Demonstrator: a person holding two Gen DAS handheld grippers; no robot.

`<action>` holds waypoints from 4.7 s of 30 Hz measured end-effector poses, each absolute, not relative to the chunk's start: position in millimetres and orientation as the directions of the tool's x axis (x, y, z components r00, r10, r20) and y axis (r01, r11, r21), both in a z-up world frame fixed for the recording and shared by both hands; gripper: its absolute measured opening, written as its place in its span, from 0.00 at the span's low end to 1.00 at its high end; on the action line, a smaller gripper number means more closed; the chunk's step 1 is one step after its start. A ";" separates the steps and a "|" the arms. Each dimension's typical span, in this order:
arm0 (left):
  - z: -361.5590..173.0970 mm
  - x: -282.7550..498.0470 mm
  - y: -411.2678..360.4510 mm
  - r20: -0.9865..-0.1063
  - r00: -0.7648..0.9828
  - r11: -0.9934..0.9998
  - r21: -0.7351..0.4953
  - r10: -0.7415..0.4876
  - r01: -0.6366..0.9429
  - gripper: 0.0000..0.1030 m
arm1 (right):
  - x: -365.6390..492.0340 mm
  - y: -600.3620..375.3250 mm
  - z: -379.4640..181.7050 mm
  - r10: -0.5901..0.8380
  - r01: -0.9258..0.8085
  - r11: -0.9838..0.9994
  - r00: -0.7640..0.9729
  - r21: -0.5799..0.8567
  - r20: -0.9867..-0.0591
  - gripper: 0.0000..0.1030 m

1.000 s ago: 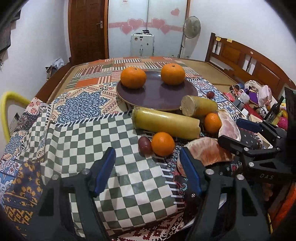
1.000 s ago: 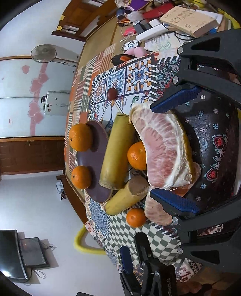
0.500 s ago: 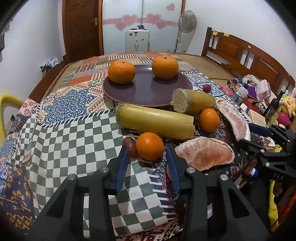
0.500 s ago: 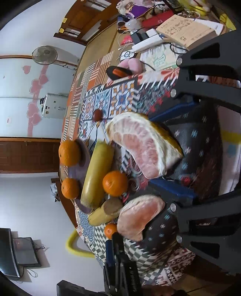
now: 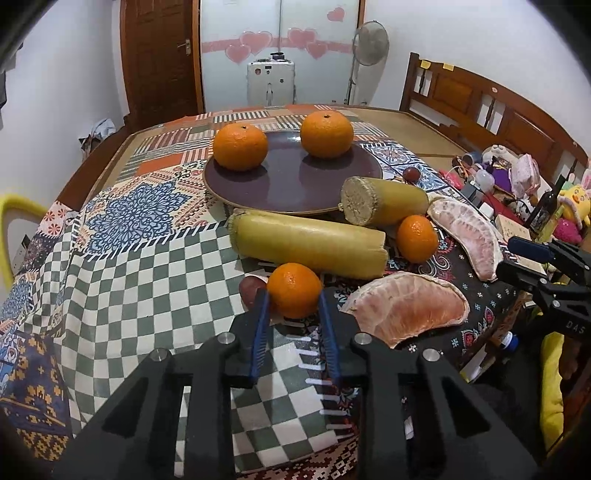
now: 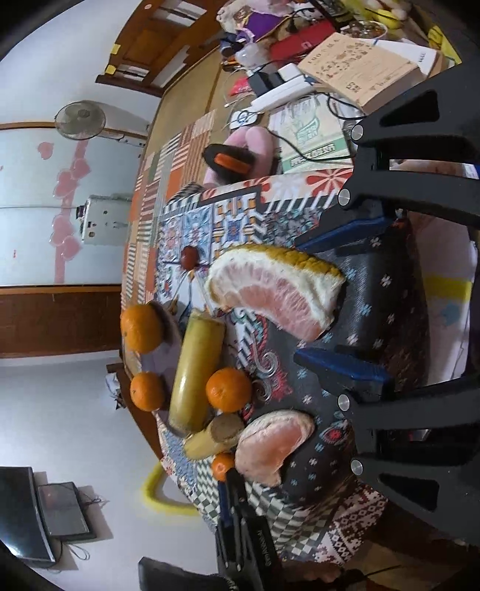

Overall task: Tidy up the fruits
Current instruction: 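Grasp the pomelo segment with the right gripper while the left grasps the mandarin, then carry the pomelo segment and mandarin onto the purple plate and release both, then withdraw both grippers and move the right gripper to a pink pomelo segment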

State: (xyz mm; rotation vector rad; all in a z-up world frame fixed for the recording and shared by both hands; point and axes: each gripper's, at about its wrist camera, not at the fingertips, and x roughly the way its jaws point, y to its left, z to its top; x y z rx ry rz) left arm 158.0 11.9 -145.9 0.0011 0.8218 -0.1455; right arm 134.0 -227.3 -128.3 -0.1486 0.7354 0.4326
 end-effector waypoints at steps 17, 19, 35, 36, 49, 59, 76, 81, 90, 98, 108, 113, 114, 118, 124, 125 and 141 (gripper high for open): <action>-133.7 112.1 53.2 -0.720 0.684 0.992 -0.050 -0.118 0.119 0.19 | 174.5 -224.1 -138.9 0.264 -0.363 0.932 0.663 0.008 -0.700 0.64; -134.9 113.9 48.8 -0.722 0.680 0.990 -0.050 -0.127 0.132 0.29 | 175.3 -223.3 -141.2 0.261 -0.362 0.932 0.656 0.009 -0.708 0.64; -158.0 136.9 24.2 -0.747 0.648 0.986 -0.070 -0.151 0.150 0.31 | 186.2 -208.1 -142.5 0.258 -0.380 0.925 0.658 -0.017 -0.708 0.48; -157.8 137.2 24.8 -0.746 0.649 0.986 -0.072 -0.152 0.149 0.31 | 185.8 -208.0 -142.6 0.259 -0.380 0.925 0.660 -0.016 -0.705 0.48; -120.5 134.6 31.4 -0.670 0.730 0.990 -0.064 -0.135 0.125 0.31 | 178.1 -206.8 -113.9 0.300 -0.389 0.921 0.699 0.007 -0.649 0.45; -80.2 154.2 35.8 -0.595 0.795 0.992 -0.060 -0.122 0.107 0.31 | 183.0 -193.8 -76.4 0.348 -0.416 0.909 0.749 0.008 -0.564 0.45; -79.2 216.7 40.0 -0.581 0.807 0.994 -0.043 -0.108 0.102 0.31 | 223.0 -140.8 -63.2 0.415 -0.486 0.874 0.751 -0.005 -0.513 0.45; -89.7 238.1 41.5 -0.601 0.793 0.994 -0.041 -0.106 0.102 0.31 | 236.5 -125.3 -68.7 0.418 -0.502 0.865 0.742 -0.021 -0.525 0.45; -109.6 274.5 48.3 -0.662 0.743 0.995 -0.048 -0.096 0.086 0.31 | 263.9 -101.2 -80.6 0.400 -0.531 0.845 0.702 -0.059 -0.589 0.45; -125.9 290.7 51.0 -0.713 0.697 0.996 -0.024 -0.077 0.086 0.31 | 281.5 -85.9 -91.6 0.382 -0.567 0.819 0.653 -0.088 -0.654 0.46; -133.1 299.0 51.8 -0.735 0.673 0.995 -0.028 -0.084 0.093 0.31 | 288.8 -80.3 -96.7 0.380 -0.590 0.802 0.619 -0.088 -0.688 0.46; -135.1 300.7 54.0 -0.746 0.659 0.995 -0.048 -0.096 0.090 0.34 | 287.3 -80.6 -92.8 0.390 -0.592 0.801 0.625 -0.085 -0.676 0.46; -135.1 301.0 54.4 -0.746 0.658 0.994 -0.054 -0.100 0.091 0.34 | 287.2 -80.5 -91.3 0.392 -0.592 0.802 0.628 -0.085 -0.672 0.46; -130.2 297.8 51.0 -0.740 0.664 0.993 -0.055 -0.108 0.101 0.36 | 280.7 -85.7 -83.1 0.397 -0.589 0.802 0.643 -0.093 -0.654 0.46; -115.4 280.1 39.0 -0.717 0.688 0.992 -0.034 -0.111 0.126 0.36 | 261.0 -101.0 -68.9 0.414 -0.584 0.807 0.664 -0.088 -0.622 0.46; -112.7 276.2 37.4 -0.714 0.692 0.991 -0.031 -0.111 0.127 0.36 | 258.0 -102.2 -67.7 0.413 -0.583 0.807 0.667 -0.089 -0.620 0.47; -87.6 187.0 27.4 -0.680 0.723 0.991 -0.041 -0.121 0.126 0.52 | 182.0 -147.0 -71.2 0.425 -0.562 0.826 0.673 -0.045 -0.605 0.51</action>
